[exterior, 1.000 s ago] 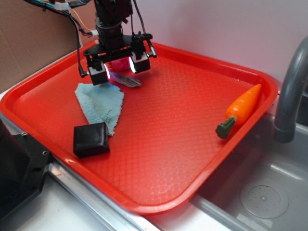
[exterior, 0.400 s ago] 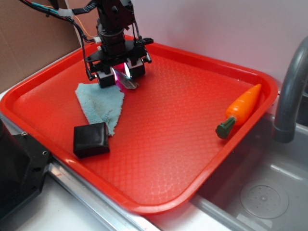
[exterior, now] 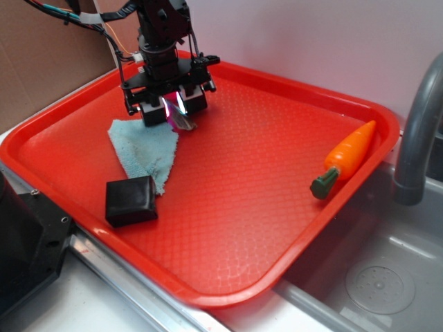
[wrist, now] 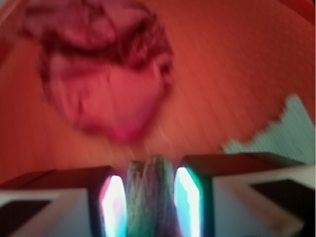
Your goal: Grab the wood chip.
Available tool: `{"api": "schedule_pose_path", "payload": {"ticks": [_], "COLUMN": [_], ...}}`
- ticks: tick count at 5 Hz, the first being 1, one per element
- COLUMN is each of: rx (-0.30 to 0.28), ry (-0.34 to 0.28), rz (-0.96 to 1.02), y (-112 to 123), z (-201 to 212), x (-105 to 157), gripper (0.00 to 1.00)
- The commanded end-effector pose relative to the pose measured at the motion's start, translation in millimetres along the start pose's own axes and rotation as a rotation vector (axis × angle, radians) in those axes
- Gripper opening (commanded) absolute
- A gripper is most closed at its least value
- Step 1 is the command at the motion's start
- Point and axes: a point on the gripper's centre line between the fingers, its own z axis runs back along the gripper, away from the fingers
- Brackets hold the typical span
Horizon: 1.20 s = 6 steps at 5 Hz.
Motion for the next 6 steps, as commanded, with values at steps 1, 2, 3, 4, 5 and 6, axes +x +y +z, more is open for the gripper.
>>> {"api": "schedule_pose_path", "payload": {"ticks": [1, 2, 3, 4, 5, 6], "rx": [-0.145, -0.184, -0.171, -0.208, -0.252, -0.265], "ry": [0.035, 0.181, 0.204, 0.272, 0.225, 0.149], "rz": [-0.228, -0.463, -0.718, -0.947, -0.988, -0.99], "y": [6, 6, 11, 17, 27, 29], "z": [69, 100, 141, 167, 188, 191], "x": [9, 6, -3, -7, -10, -9], "gripper": [0.0, 0.0, 0.0, 0.0, 0.0, 0.0]}}
